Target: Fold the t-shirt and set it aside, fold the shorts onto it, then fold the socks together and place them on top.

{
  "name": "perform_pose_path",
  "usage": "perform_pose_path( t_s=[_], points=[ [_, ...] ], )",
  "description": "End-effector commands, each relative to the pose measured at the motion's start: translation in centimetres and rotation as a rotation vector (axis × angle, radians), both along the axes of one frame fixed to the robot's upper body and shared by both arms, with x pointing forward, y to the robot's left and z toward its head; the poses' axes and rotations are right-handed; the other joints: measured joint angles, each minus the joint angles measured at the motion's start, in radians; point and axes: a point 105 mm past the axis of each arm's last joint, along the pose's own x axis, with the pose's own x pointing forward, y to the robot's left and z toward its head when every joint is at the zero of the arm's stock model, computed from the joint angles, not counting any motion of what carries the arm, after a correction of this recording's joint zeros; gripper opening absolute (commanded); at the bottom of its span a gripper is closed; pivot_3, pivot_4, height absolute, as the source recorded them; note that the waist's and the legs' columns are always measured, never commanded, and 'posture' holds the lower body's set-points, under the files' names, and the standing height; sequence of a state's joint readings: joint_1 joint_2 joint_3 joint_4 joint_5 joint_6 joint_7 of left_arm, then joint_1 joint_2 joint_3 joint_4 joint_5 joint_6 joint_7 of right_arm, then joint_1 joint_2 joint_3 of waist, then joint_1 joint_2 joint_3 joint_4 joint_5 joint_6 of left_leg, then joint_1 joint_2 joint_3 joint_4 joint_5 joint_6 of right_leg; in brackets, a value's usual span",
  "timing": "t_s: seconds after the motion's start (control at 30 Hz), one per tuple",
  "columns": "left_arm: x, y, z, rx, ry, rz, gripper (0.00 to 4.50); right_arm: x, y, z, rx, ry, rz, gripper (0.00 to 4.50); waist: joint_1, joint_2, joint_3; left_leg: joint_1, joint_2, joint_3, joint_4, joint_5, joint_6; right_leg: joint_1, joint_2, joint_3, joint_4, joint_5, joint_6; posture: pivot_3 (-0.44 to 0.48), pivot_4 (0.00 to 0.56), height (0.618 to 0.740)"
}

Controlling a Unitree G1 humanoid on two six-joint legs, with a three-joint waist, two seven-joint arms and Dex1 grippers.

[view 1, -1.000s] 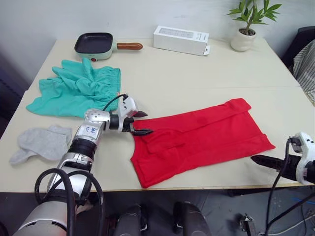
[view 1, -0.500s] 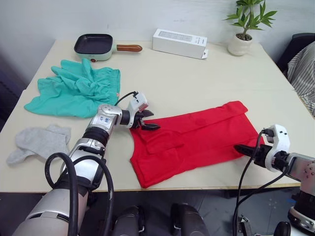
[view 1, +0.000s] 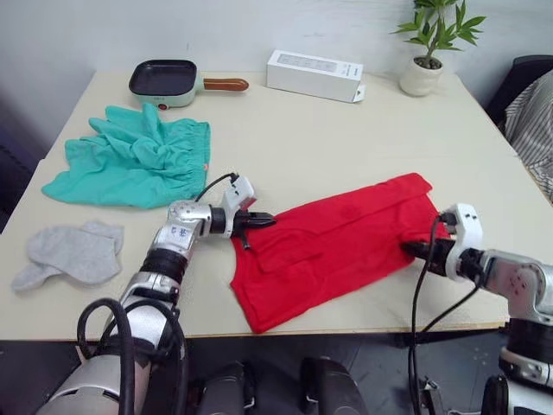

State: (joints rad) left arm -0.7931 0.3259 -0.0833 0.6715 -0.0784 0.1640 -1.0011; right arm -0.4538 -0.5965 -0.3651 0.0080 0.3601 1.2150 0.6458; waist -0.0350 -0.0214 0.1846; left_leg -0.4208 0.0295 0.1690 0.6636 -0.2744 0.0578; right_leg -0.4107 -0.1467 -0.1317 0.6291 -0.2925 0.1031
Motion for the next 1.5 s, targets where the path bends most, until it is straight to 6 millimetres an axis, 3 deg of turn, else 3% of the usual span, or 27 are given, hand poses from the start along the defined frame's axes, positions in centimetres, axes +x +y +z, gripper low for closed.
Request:
perform_pose_path(
  t_s=[0.03,0.2,0.3,0.43,0.53,0.6,0.63,0.67,0.8,0.83,0.93,1.07,1.27,1.47,1.5],
  points=[
    [-1.3,0.0,1.1,-0.075,-0.062,0.089,0.02,2.7,-0.6,1.8,-0.080,-0.097,0.032,0.00,0.001,0.001,0.001,0.000,0.000,0.001,0.000,0.000,0.000,0.000,0.000,0.000,0.000,0.000,0.000,0.000,0.150,0.740],
    [-4.5,-0.1,1.1,-0.130,-0.034,0.208,0.02,6.9,0.1,2.9,-0.154,-0.176,0.079,0.00,0.002,0.002,0.001,0.000,0.000,0.002,0.000,0.002,0.001,0.000,0.001,0.001,0.001,0.000,0.000,0.000,0.150,0.740],
    [-6.7,-1.1,0.7,-0.146,-0.003,0.246,0.02,8.9,1.0,3.2,-0.209,-0.227,0.114,0.00,0.003,0.002,0.001,0.000,-0.001,0.003,0.000,0.002,0.002,0.000,0.002,0.002,0.000,0.000,0.001,0.000,0.150,0.740],
    [-8.0,-2.3,0.7,-0.163,0.034,0.279,0.02,10.0,1.7,3.6,-0.214,-0.269,0.159,0.00,0.010,0.002,0.001,-0.001,-0.001,0.002,0.000,0.002,0.002,0.001,0.005,0.003,-0.001,0.000,0.001,0.000,0.150,0.740],
    [-8.1,-2.1,0.8,-0.149,0.047,0.276,0.02,10.1,1.3,3.8,-0.204,-0.271,0.156,0.00,0.009,0.002,0.001,-0.001,-0.001,0.002,0.001,0.003,0.002,0.001,0.005,0.003,-0.001,0.001,0.001,0.000,0.150,0.740],
    [-7.8,-1.5,1.2,-0.126,0.048,0.253,0.47,9.5,0.4,3.9,-0.208,-0.243,0.154,0.00,0.007,0.003,0.002,0.000,0.000,0.002,0.000,0.003,0.002,0.001,0.005,0.003,-0.001,0.001,0.001,0.000,0.150,0.740],
    [-7.8,-1.2,1.6,-0.109,0.046,0.206,0.61,8.8,0.0,3.8,-0.205,-0.214,0.190,0.00,0.010,0.003,0.002,-0.001,0.000,0.002,0.000,0.003,0.001,0.001,0.005,0.003,-0.001,0.001,0.001,0.000,0.150,0.740],
    [-7.3,-0.8,2.1,-0.095,0.050,0.182,0.96,8.0,-0.5,3.9,-0.199,-0.196,0.211,0.48,0.011,0.004,0.002,-0.001,0.000,0.002,0.000,0.003,0.001,0.000,0.005,0.003,-0.001,0.001,0.001,0.000,0.150,0.740],
    [-5.7,0.2,3.4,-0.080,0.089,0.127,2.18,5.5,-0.7,4.6,-0.155,-0.162,0.267,1.72,0.021,0.004,0.002,-0.002,0.000,0.000,0.001,0.003,0.000,0.001,0.001,0.003,-0.002,0.000,0.001,0.000,0.150,0.740],
    [-4.8,0.2,3.7,-0.053,0.082,0.105,2.49,4.0,-0.4,4.7,-0.121,-0.138,0.302,2.07,0.021,0.004,0.002,-0.001,0.000,0.000,0.000,0.003,0.000,0.001,0.000,0.002,-0.002,0.001,0.001,0.000,0.150,0.740],
    [-1.9,-0.8,4.8,0.005,0.043,0.054,3.31,-1.0,1.2,4.4,-0.028,-0.042,0.401,3.00,0.038,0.005,0.002,-0.002,0.000,-0.001,0.000,0.003,0.000,0.001,0.001,0.001,-0.002,0.000,0.001,0.000,0.150,0.740],
    [1.0,-3.0,4.9,0.001,0.049,0.055,4.50,-4.9,3.3,3.2,0.014,0.010,0.438,4.39,0.041,0.005,0.002,-0.002,-0.001,-0.002,0.001,0.002,0.001,0.001,-0.001,-0.001,-0.003,0.000,0.001,0.000,0.150,0.740],
    [2.6,-6.5,3.3,0.062,0.086,0.020,4.50,-9.5,7.6,0.2,0.086,0.097,0.496,4.46,0.039,0.004,0.002,-0.003,-0.001,-0.001,0.001,0.001,0.002,0.000,-0.001,-0.001,-0.004,0.001,0.002,0.000,0.150,0.740],
    [3.1,-7.7,2.1,0.123,0.068,0.027,4.50,-11.4,11.3,-1.6,0.118,0.133,0.553,4.46,0.035,0.004,0.002,-0.003,-0.001,-0.001,0.000,0.000,0.003,0.000,-0.001,-0.002,-0.004,0.001,0.002,0.000,0.150,0.740],
    [3.0,-7.9,2.0,0.123,0.074,0.016,4.50,-11.4,11.6,-1.8,0.116,0.131,0.551,4.28,0.035,0.004,0.002,-0.003,-0.001,-0.001,0.000,0.000,0.003,0.000,-0.001,-0.002,-0.004,0.001,0.002,0.000,0.150,0.740]
  ],
)
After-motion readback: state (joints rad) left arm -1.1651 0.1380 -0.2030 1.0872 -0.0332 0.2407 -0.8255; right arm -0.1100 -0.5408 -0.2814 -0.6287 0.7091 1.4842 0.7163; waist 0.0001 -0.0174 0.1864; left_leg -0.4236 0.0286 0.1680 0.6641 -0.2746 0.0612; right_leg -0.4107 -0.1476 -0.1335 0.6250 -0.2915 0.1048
